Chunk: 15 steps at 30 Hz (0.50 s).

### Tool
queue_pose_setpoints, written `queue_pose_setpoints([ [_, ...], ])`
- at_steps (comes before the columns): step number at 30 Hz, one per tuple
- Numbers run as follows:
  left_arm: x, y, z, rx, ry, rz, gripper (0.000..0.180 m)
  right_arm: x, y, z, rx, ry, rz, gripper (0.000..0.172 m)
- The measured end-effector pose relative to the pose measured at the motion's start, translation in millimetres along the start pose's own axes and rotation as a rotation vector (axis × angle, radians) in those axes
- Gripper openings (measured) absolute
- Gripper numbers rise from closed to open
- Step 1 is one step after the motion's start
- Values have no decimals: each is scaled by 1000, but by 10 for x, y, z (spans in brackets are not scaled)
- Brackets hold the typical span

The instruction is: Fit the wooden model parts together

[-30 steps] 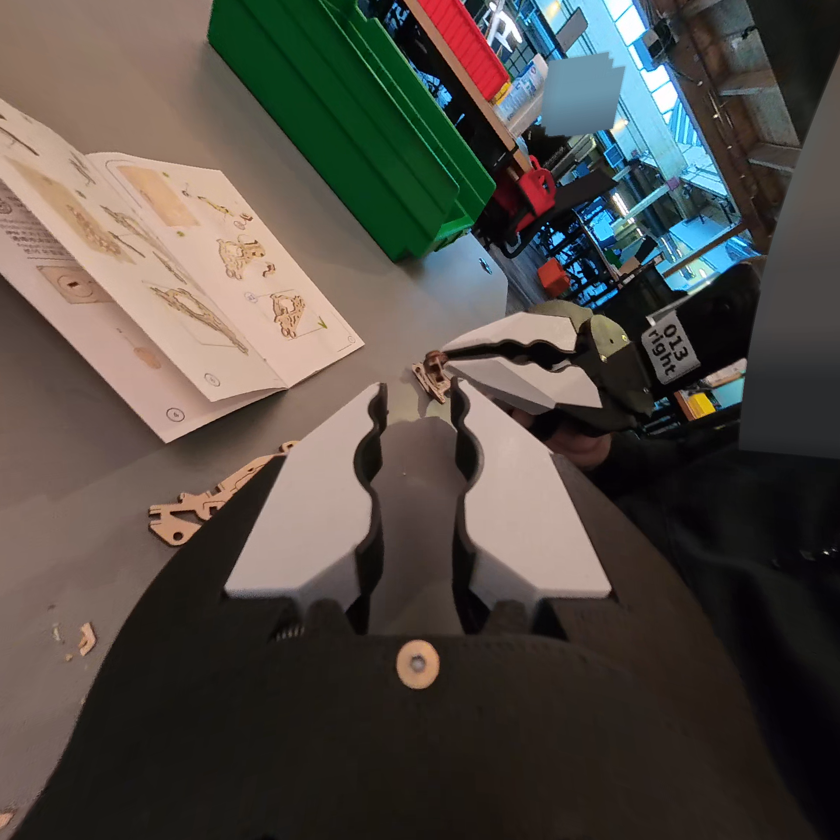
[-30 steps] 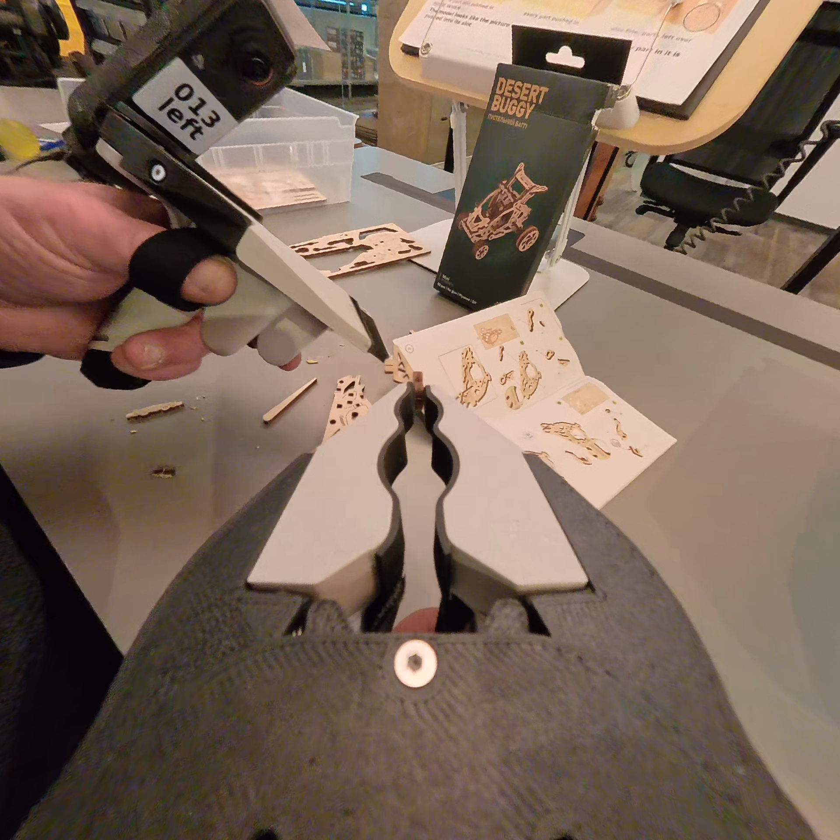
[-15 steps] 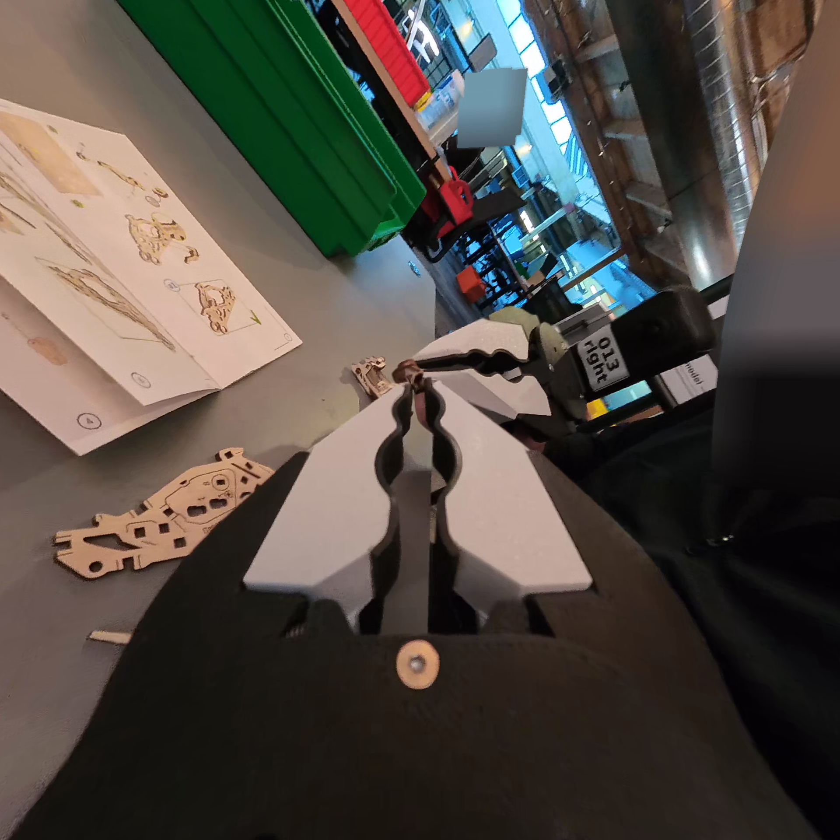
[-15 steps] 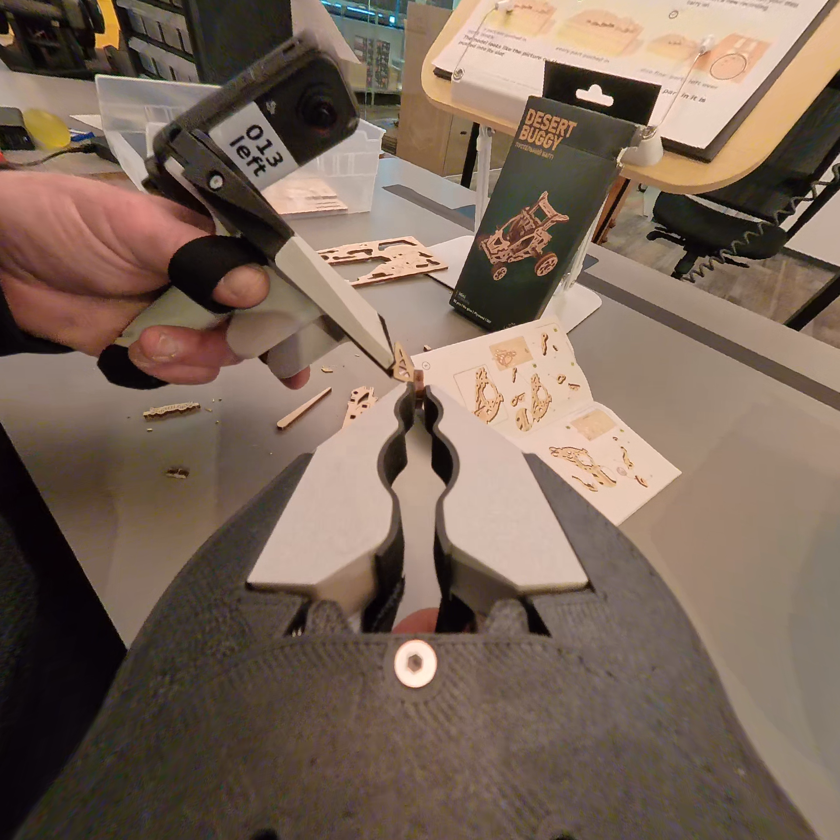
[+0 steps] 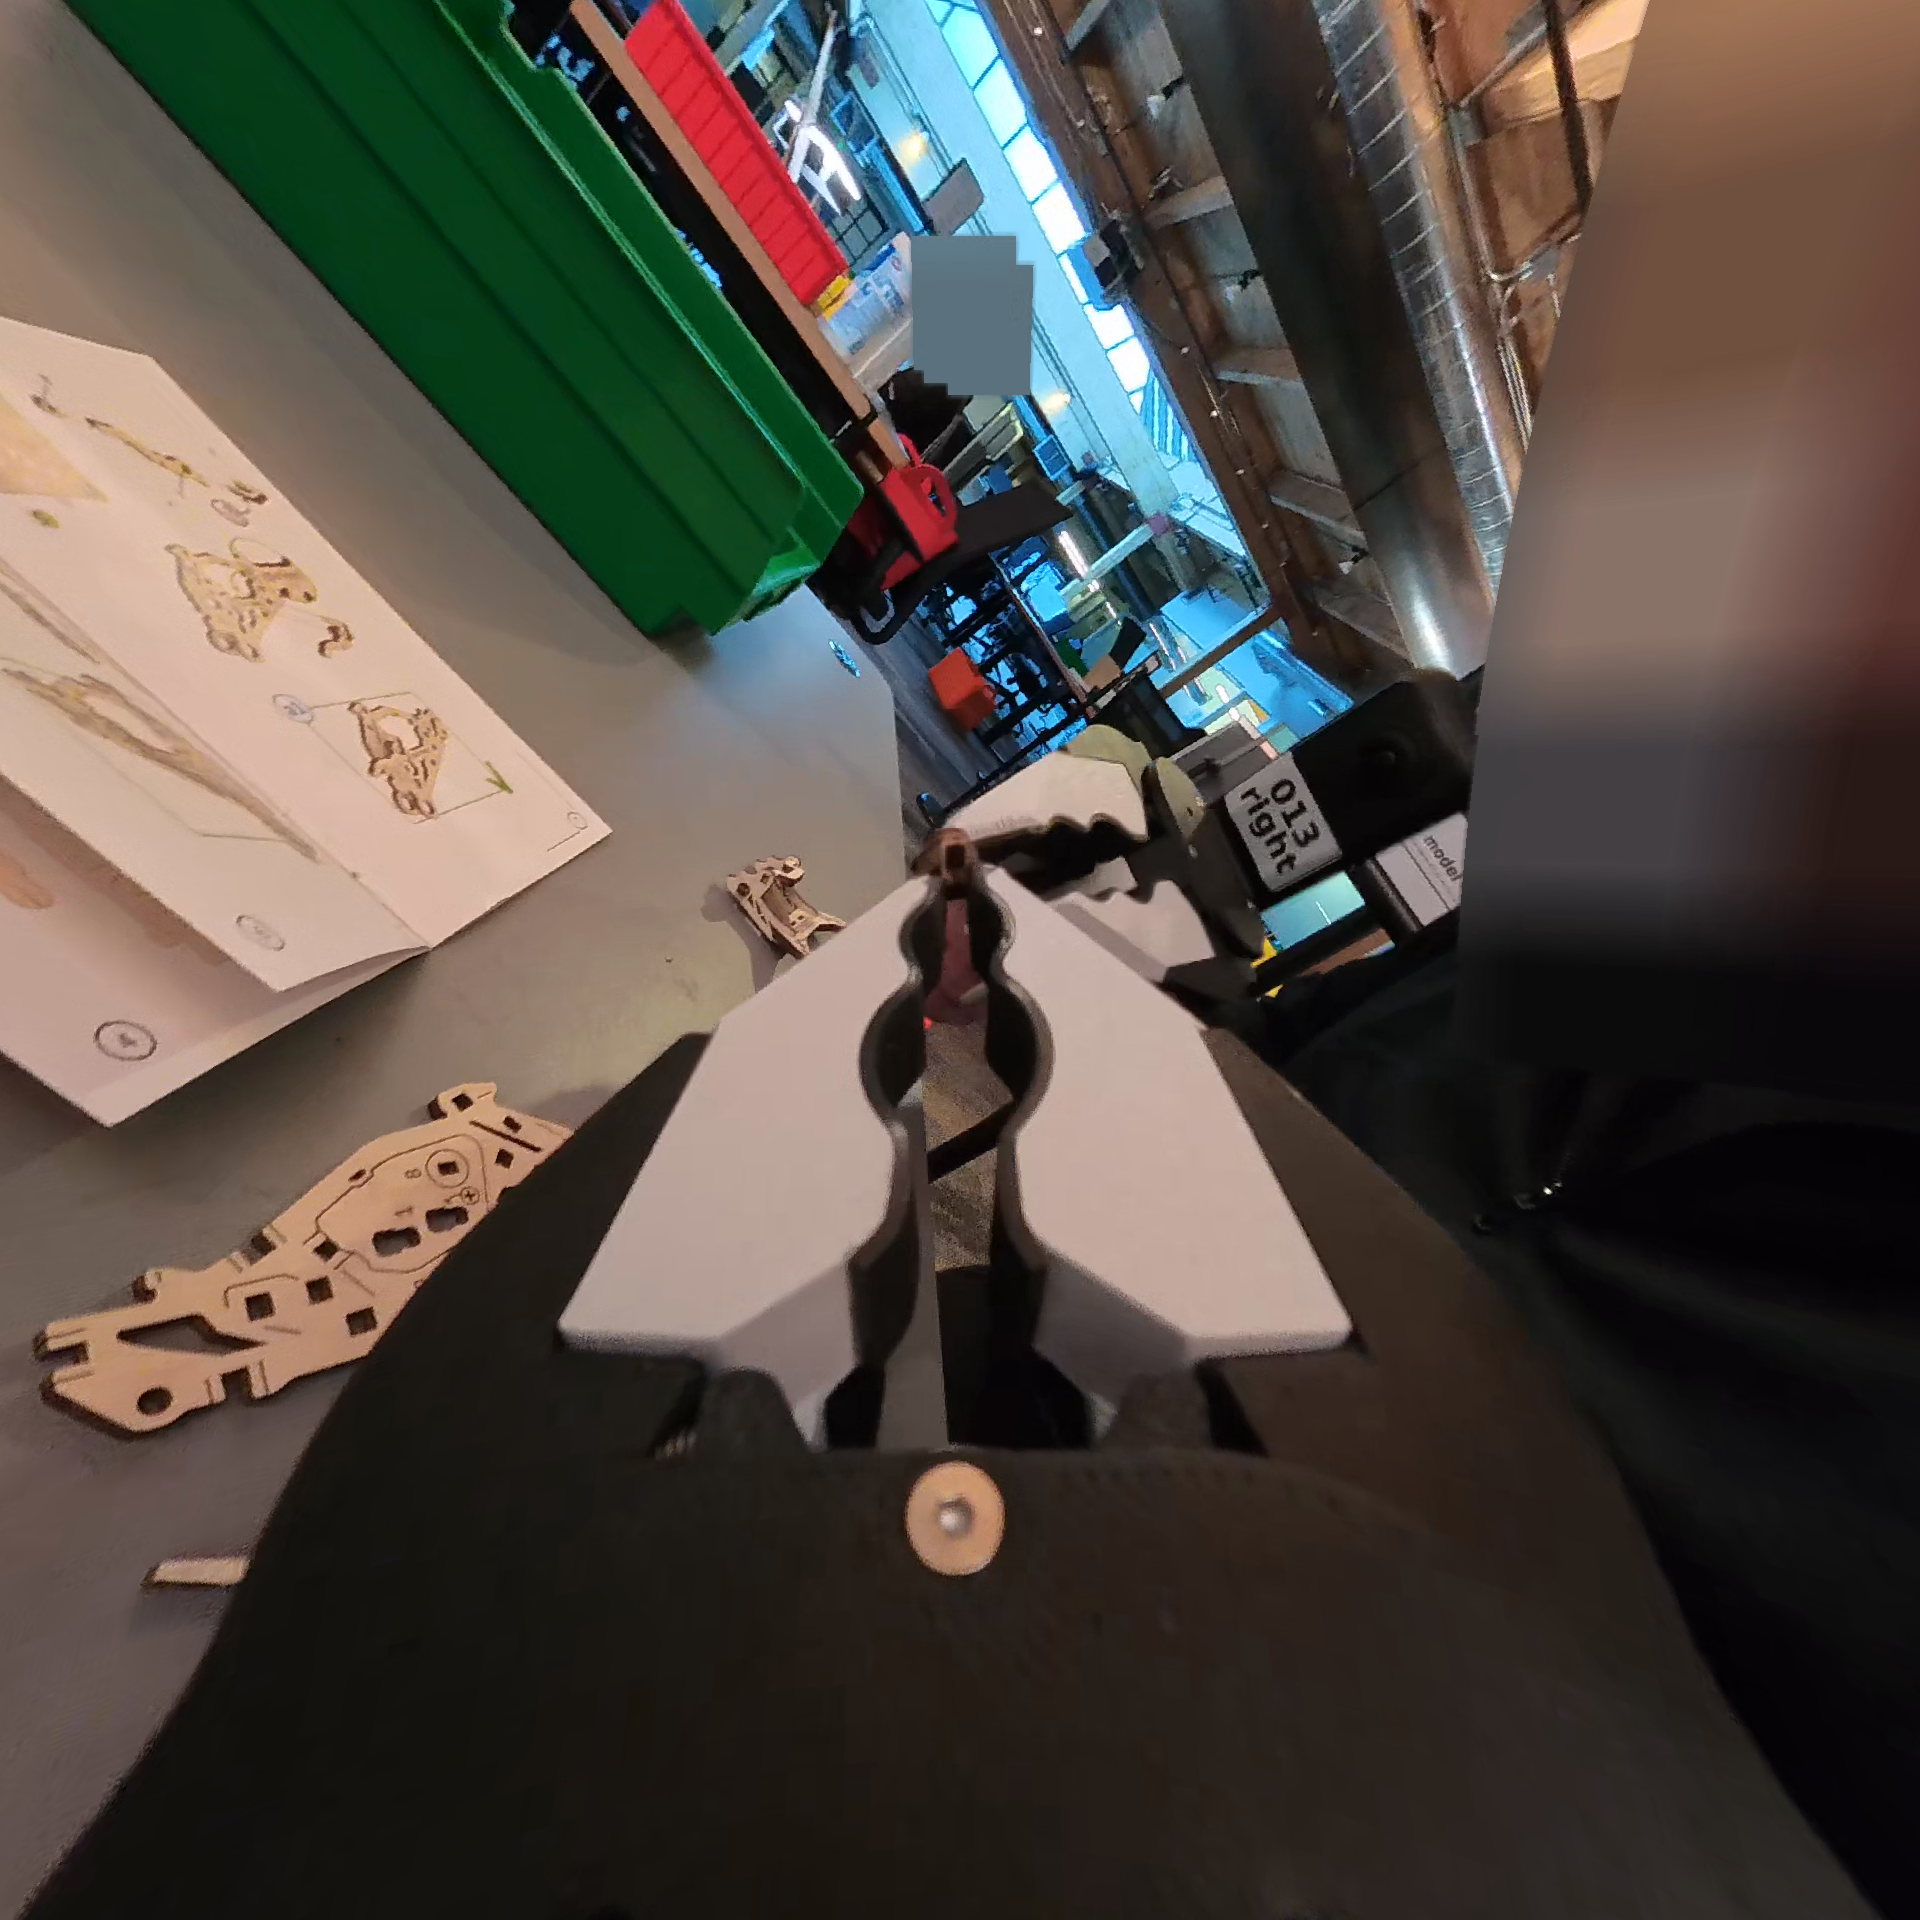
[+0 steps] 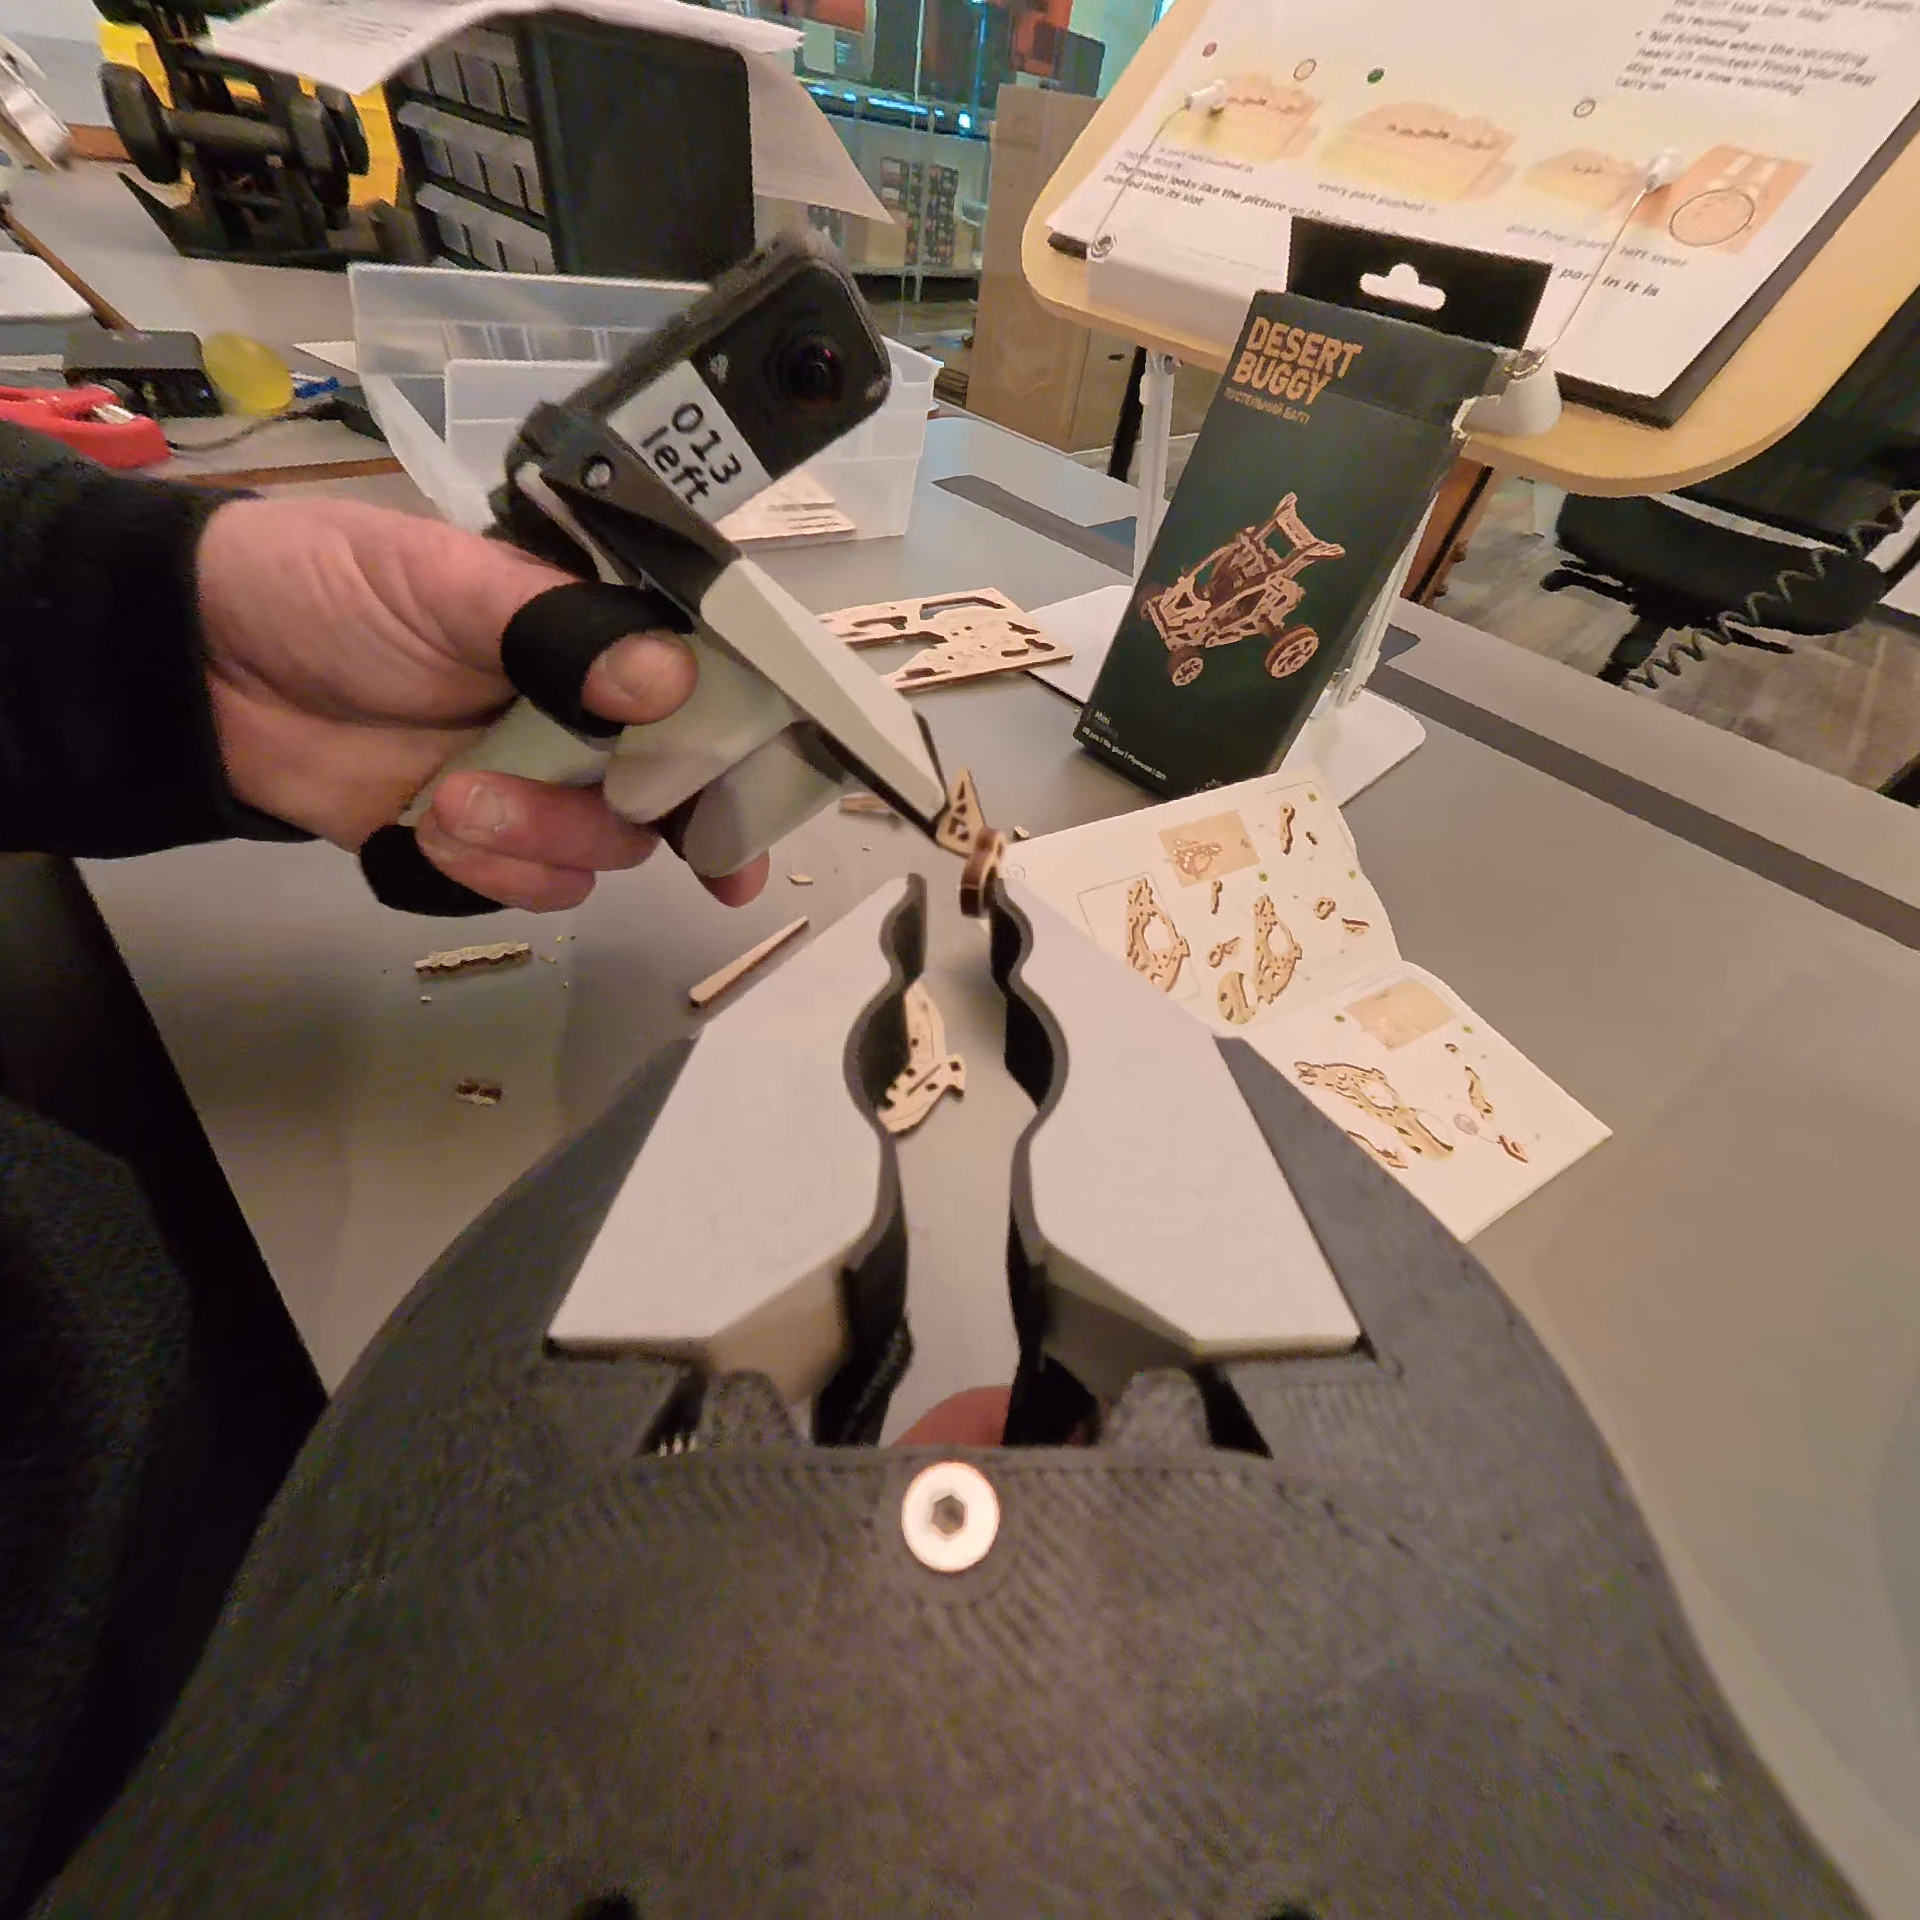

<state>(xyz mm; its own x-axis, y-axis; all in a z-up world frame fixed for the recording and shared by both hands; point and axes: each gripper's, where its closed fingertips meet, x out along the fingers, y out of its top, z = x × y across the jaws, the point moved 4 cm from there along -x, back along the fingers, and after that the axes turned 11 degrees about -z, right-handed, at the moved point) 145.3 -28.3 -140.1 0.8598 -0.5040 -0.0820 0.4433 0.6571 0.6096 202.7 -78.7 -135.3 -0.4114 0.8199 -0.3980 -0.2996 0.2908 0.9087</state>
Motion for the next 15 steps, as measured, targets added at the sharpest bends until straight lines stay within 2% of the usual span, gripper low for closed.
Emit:
queue_pose_setpoints([
  [4,5,-3,82,67,-56,-33,1,-59,57,12,158,146,50,27],
  [8,9,-34,216,169,-106,-120,1,-172,124,-24,305,438,65,35],
  [11,44,-69,295,240,-118,-187,1,-212,165,-54,336,529,66,28],
  [15,45,-52,332,250,-160,-178,1,-180,161,-95,326,545,37,21],
])
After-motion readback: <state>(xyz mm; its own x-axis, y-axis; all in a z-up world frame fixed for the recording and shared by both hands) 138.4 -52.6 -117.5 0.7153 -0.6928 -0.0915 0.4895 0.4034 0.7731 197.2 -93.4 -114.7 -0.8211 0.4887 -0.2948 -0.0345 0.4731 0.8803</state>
